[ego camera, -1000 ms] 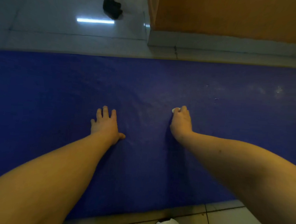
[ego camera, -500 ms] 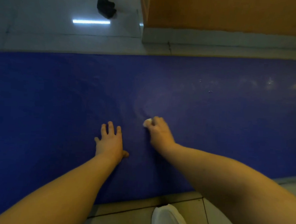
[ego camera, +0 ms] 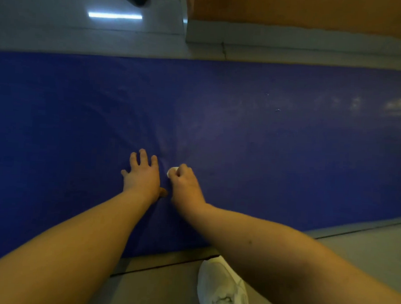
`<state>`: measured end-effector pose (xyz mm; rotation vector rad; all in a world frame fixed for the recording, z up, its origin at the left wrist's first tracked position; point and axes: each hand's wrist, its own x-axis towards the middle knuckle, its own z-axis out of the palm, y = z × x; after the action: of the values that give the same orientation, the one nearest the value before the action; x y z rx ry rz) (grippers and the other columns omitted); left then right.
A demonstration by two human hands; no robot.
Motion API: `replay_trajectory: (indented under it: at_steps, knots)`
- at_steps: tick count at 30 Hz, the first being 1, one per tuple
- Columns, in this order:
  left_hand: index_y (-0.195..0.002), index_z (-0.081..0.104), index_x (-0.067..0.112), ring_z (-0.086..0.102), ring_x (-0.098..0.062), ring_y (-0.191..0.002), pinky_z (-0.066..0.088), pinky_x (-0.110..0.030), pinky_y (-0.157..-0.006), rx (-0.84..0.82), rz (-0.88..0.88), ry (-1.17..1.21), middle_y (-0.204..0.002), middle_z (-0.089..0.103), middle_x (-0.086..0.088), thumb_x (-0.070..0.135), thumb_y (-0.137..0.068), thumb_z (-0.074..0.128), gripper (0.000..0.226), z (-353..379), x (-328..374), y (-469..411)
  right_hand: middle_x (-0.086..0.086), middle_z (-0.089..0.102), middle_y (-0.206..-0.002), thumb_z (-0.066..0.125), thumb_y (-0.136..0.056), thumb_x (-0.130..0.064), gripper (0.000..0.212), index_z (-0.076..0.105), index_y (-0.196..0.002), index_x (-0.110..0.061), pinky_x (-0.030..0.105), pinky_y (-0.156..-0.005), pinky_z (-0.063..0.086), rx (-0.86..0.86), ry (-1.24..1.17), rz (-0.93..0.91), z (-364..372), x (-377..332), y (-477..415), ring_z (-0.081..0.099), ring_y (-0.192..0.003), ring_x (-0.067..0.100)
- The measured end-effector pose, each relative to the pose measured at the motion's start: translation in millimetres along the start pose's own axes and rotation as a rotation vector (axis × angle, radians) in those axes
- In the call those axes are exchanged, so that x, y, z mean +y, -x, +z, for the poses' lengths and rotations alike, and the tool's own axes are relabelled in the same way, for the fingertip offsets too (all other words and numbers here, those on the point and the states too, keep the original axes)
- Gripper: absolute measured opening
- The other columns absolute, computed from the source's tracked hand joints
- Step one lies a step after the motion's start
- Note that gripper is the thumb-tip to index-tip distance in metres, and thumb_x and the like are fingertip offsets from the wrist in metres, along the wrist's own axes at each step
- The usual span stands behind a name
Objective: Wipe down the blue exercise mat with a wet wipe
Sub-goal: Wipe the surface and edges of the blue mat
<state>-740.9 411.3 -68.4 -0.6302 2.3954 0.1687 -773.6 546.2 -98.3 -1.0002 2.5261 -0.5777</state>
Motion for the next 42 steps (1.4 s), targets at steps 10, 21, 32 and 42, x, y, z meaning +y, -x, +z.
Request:
replay_trajectory:
  at_steps: [10,21,32,42]
  knots:
    - [-0.16,-0.002,0.016,-0.009,-0.04,-0.151,0.03,-0.061,-0.115,-0.015,-0.001,-0.005,-0.164,-0.017,-0.014,0.063,-0.078,0.074,0.122,-1,1,0,0.019,0.049,-0.124,0.053,-0.091,-0.002,0.033,0.059,-0.122,-0.011,0.035,-0.086,0.038,0.146,0.175,0.492,-73,122,11,0.05,-0.113,0.035]
    - [-0.16,-0.002,0.016,-0.008,-0.041,-0.151,0.031,-0.061,-0.115,-0.002,-0.009,-0.025,-0.164,-0.016,-0.015,0.064,-0.077,0.074,0.122,-1,2,-1,0.011,0.048,-0.113,0.06,-0.096,-0.007,0.027,0.054,-0.122,-0.01,0.033,-0.08,0.045,-0.049,0.147,-0.159,-3,24,39,0.048,-0.095,0.024]
    - [-0.16,0.003,0.018,-0.003,-0.037,-0.152,0.026,-0.057,-0.118,0.027,-0.025,0.051,-0.165,-0.011,-0.012,0.061,-0.08,0.075,0.115,1,1,8,0.011,0.049,-0.119,0.054,-0.097,-0.002,0.017,0.055,-0.11,-0.012,0.035,-0.081,0.047,0.15,0.211,0.454,-68,121,61,0.052,-0.106,0.032]
    - [-0.157,0.018,0.015,0.015,-0.035,-0.148,0.042,-0.047,-0.108,0.037,0.042,0.023,-0.164,0.007,-0.011,0.057,-0.081,0.075,0.103,39,38,70,0.023,0.047,-0.123,0.049,-0.095,0.002,0.032,0.052,-0.127,0.002,0.042,-0.09,0.039,0.006,0.103,0.015,6,22,69,0.046,-0.111,0.039]
